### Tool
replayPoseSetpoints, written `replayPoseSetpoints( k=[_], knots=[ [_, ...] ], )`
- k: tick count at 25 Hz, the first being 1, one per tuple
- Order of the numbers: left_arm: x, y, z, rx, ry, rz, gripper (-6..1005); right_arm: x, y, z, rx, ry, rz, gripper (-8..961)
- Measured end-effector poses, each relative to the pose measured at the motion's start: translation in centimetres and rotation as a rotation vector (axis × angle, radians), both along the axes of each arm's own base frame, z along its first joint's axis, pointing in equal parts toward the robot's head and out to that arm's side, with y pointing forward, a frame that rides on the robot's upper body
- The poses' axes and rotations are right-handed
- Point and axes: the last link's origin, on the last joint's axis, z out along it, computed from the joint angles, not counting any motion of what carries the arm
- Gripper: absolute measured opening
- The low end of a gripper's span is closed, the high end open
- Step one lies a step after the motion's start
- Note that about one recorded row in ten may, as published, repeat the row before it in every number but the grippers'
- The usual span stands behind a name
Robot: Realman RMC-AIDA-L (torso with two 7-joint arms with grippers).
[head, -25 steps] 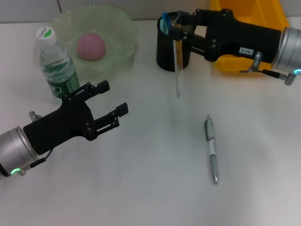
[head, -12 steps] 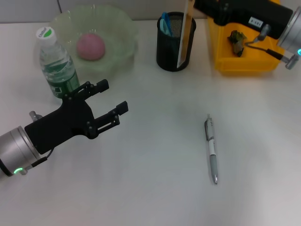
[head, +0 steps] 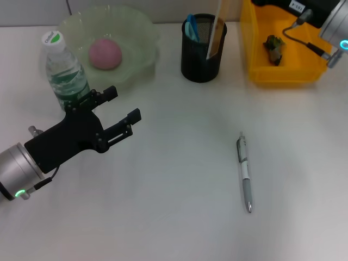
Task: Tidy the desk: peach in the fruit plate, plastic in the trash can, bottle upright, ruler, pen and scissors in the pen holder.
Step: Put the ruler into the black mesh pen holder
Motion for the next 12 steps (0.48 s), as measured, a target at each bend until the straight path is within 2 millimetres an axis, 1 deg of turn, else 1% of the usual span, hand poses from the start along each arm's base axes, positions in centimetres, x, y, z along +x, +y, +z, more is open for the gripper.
replayPoseSetpoints(
  k=[3,12],
  knots=[
    [0.0,0.0,0.0,0.0,0.001,0.001,758,0.1,0.5,0.3,0.02,0.017,-0.031,383],
    [0.0,0.0,-0.1,-0.002,-0.003,0.003,758,0.1,1.2,-0.1,0.031,0.011,-0.064,383]
  ],
)
